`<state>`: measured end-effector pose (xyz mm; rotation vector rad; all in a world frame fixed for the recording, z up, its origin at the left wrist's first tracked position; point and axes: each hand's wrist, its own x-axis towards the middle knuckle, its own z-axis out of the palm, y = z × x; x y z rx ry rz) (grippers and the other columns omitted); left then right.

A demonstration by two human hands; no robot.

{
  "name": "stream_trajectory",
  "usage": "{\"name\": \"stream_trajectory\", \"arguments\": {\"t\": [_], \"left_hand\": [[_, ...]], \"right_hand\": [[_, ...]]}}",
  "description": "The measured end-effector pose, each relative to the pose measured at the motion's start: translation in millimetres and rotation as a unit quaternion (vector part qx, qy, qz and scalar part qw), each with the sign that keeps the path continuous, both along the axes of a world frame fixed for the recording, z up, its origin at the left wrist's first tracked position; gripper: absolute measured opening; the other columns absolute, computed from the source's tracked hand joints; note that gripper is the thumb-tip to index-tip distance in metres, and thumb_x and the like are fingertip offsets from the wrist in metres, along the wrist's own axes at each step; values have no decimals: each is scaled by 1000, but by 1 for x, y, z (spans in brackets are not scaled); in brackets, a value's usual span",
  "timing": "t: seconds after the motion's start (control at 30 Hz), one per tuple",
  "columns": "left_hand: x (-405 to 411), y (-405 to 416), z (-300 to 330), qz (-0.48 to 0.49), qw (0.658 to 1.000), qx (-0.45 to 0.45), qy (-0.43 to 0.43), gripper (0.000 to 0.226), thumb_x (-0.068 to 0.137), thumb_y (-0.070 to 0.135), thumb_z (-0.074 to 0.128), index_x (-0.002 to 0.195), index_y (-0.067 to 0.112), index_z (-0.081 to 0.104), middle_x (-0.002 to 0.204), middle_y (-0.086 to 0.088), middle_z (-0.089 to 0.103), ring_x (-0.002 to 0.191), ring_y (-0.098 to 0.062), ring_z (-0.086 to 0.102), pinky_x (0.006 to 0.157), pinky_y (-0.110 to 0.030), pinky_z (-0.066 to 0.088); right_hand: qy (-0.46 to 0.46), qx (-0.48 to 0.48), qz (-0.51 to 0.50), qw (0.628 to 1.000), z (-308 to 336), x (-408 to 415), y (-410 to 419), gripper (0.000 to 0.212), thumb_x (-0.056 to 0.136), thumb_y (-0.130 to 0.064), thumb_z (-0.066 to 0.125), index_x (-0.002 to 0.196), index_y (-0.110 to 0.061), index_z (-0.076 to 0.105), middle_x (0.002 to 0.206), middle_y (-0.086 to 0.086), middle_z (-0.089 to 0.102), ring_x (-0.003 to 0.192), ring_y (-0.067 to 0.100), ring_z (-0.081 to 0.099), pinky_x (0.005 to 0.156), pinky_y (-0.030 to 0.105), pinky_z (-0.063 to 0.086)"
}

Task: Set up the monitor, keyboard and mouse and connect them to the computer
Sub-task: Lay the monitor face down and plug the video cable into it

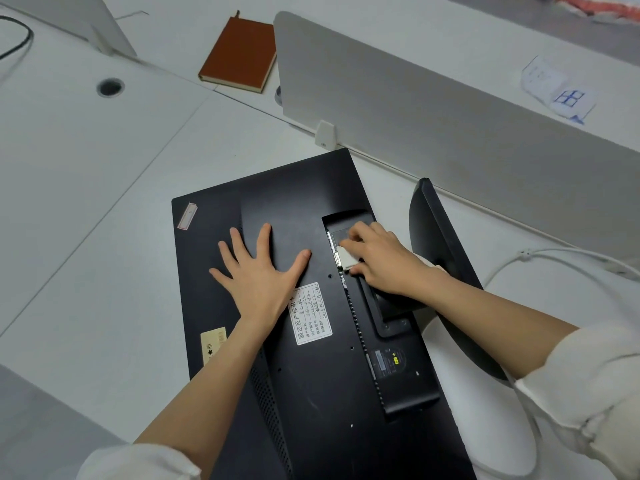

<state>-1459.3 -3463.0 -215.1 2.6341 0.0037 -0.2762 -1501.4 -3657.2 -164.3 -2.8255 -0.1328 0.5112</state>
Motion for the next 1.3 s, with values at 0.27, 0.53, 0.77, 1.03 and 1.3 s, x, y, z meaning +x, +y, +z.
{"name": "stream_trajectory", "arguments": {"t": [0.27, 0.53, 0.77, 1.03, 1.3], "left_hand": [[1, 0, -1, 0, 1000, 5, 0, 82, 73, 79, 46, 143, 43, 23, 159, -7, -1, 145, -30, -7, 111, -61, -3], [1, 1, -2, -1, 1000, 2, 3, 85, 69, 83, 40, 143, 44, 22, 159, -6, 0, 145, -30, -8, 112, -60, -3], [1, -1, 0, -3, 1000, 2, 5, 86, 69, 83, 39, 143, 44, 21, 158, -6, -1, 145, -30, -8, 112, -60, -4], [0, -1, 0, 1, 1000, 3, 4, 82, 73, 78, 45, 143, 43, 21, 159, -6, -1, 145, -30, -8, 112, -59, -4], [0, -1, 1, -2, 1000, 10, 3, 82, 74, 79, 45, 144, 43, 21, 159, -7, -1, 145, -30, -8, 112, -60, -3]], "right_hand": [[17, -1, -7, 1000, 1, 3, 1, 35, 91, -26, 57, 123, -13, 52, 124, 4, 39, 110, 21, 34, 92, 36, 35], [17, -12, -24, 999, 1, 0, 4, 36, 91, -24, 57, 125, -14, 51, 124, 5, 38, 113, 24, 35, 90, 36, 35], [22, -7, -29, 999, 1, 3, 4, 36, 90, -24, 58, 125, -14, 52, 125, 4, 39, 115, 24, 34, 92, 37, 33], [32, 23, -33, 999, 0, 3, 1, 45, 90, -25, 59, 133, -19, 48, 128, 3, 39, 117, 22, 33, 96, 35, 28], [30, 23, -34, 999, -1, 1, 1, 43, 91, -24, 59, 132, -18, 49, 126, 5, 39, 116, 23, 33, 96, 36, 30]]}}
